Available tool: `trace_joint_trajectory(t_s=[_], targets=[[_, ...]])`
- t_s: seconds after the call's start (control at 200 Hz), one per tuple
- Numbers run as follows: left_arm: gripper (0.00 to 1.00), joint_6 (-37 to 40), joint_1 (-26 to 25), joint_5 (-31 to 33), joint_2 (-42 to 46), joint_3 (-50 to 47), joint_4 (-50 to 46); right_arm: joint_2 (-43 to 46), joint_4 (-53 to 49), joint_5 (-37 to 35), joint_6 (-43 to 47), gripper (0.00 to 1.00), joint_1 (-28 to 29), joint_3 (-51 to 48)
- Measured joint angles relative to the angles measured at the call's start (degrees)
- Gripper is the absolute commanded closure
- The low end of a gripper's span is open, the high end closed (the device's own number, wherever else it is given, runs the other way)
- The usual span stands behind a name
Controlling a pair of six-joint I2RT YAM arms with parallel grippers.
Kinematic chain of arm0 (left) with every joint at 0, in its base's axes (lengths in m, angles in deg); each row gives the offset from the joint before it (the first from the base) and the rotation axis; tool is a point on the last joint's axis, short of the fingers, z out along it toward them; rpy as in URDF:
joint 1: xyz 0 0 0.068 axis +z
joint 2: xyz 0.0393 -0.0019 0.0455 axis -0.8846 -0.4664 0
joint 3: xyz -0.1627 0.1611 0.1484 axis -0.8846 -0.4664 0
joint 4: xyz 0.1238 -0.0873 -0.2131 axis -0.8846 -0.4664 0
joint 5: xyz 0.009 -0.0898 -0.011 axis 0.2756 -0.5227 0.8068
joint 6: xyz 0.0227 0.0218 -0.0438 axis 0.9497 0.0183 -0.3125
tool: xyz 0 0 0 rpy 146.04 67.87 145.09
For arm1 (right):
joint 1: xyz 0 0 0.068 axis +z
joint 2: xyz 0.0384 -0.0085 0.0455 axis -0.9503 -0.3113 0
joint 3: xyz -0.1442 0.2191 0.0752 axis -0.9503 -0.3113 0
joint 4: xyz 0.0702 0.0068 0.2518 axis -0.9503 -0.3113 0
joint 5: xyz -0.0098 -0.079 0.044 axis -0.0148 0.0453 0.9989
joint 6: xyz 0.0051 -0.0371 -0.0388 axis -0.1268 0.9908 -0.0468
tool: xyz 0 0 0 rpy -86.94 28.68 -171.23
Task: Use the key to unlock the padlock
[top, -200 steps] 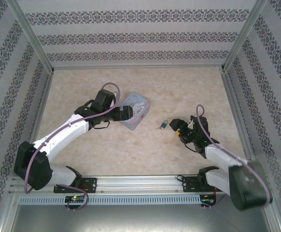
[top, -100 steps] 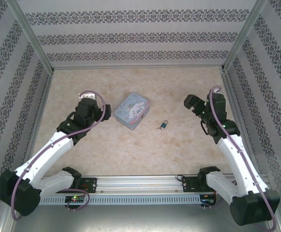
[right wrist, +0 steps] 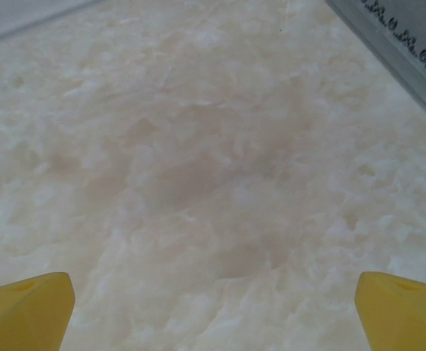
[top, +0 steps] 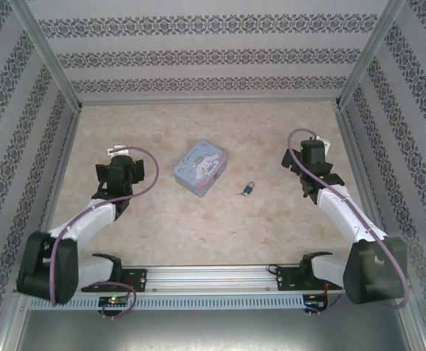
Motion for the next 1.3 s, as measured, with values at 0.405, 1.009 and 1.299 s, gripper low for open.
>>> trace_joint_trajectory(t_s=[0.405, 1.009, 1.299], targets=[[0.01, 3.4, 6.3, -12.3, -16.7, -8.3, 28.7, -6.1, 31.0, -2.8, 14.2, 0.02, -0.8, -15.6], [0.01, 3.4, 8.5, -20.6, -17.9, -7.8, 31.3, -18.6, 59.6, 7.4, 20.2, 0.02, -4.5, -21.3], [0.01, 3.4, 8.5, -20.8, -17.9, -7.8, 31.3, -18.6, 59.6, 7.5, 20.2, 0.02, -4.0, -21.3]])
